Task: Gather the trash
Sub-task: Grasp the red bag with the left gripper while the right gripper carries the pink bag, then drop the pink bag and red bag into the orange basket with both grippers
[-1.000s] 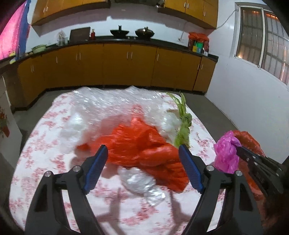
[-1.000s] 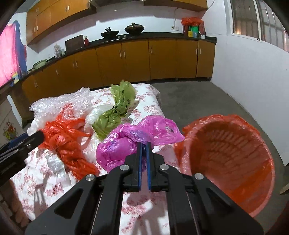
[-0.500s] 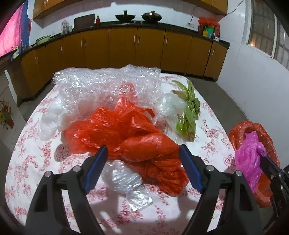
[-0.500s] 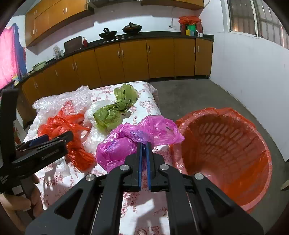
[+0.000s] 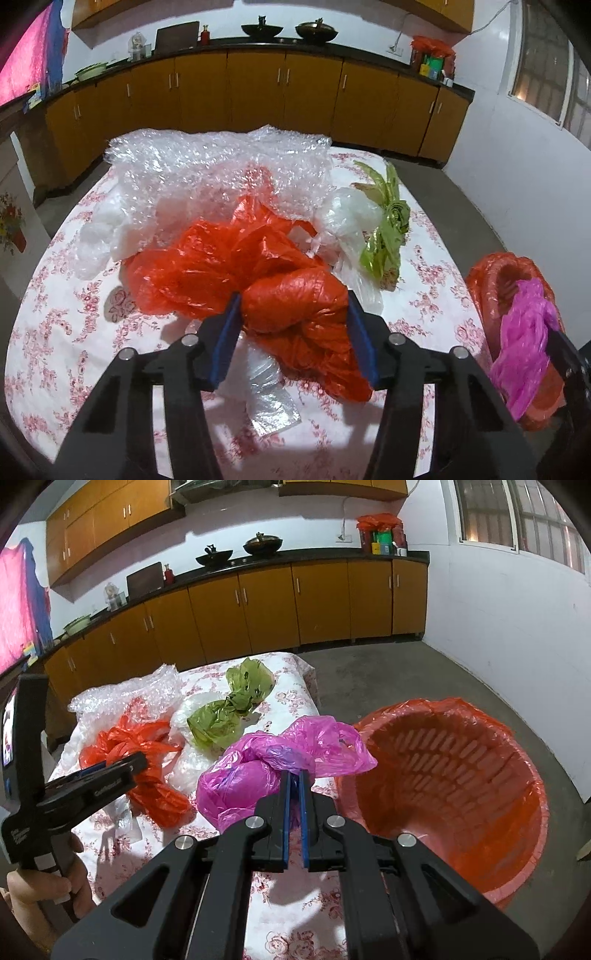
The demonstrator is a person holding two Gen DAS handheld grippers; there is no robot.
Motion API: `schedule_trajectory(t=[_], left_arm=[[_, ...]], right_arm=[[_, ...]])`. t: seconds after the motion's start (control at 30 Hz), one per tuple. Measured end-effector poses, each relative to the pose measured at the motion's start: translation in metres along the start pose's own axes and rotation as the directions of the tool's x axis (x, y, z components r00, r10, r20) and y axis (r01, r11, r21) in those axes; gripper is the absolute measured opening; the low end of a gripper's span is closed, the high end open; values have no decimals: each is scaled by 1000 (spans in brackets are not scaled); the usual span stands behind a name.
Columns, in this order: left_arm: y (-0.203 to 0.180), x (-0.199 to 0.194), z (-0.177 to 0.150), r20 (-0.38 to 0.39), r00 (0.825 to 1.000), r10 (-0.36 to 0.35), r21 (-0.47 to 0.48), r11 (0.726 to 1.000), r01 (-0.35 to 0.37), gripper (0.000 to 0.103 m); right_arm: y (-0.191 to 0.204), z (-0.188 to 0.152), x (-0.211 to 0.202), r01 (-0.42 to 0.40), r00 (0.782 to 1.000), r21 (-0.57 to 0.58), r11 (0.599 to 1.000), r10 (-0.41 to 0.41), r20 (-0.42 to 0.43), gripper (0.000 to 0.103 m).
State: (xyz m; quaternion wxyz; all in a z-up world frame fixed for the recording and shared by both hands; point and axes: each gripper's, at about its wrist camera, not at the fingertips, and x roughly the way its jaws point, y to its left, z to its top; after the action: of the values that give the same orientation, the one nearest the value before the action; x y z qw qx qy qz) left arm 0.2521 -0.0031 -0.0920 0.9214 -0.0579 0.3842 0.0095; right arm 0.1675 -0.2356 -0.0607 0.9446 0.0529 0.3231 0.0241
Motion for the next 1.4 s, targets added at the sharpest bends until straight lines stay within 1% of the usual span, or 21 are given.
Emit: schedule_trajectory(t=[0.2,0.37,0.53,0.67,0.83,1.03,1.23,1.4], left_arm=[[1,-25,-1,40,999,-33,22,999,32,54],[-3,-48,1,70,994,-82,42,996,79,54],[-22,-68,2,93,985,-143,84,987,136,54],[-45,-79,2,99,974,-204,127,973,191,54],[-77,-84,2,87,954,-286,182,946,267,54],[-120,-76,1,51,927,-373,245,904,350,54],[-158,-60,-5,14,905,-424,296,867,402,54],[-186,-45,-7,-24,892,-452,319,842,435,54]], right_arm=[[-6,1,-12,-1,1000,16,1000,0,25,5],[-13,3,-26,10,999,30,1000,-11,52,5],[-32,2,-38,43,996,52,998,-47,75,5],[-54,1,-46,84,992,78,993,-91,87,5],[-85,-1,-55,141,984,121,983,-153,96,5],[-116,-1,-56,188,974,157,970,-204,95,5],[-140,0,-53,208,970,192,959,-228,89,5],[-151,2,-50,208,969,203,957,-230,89,5]])
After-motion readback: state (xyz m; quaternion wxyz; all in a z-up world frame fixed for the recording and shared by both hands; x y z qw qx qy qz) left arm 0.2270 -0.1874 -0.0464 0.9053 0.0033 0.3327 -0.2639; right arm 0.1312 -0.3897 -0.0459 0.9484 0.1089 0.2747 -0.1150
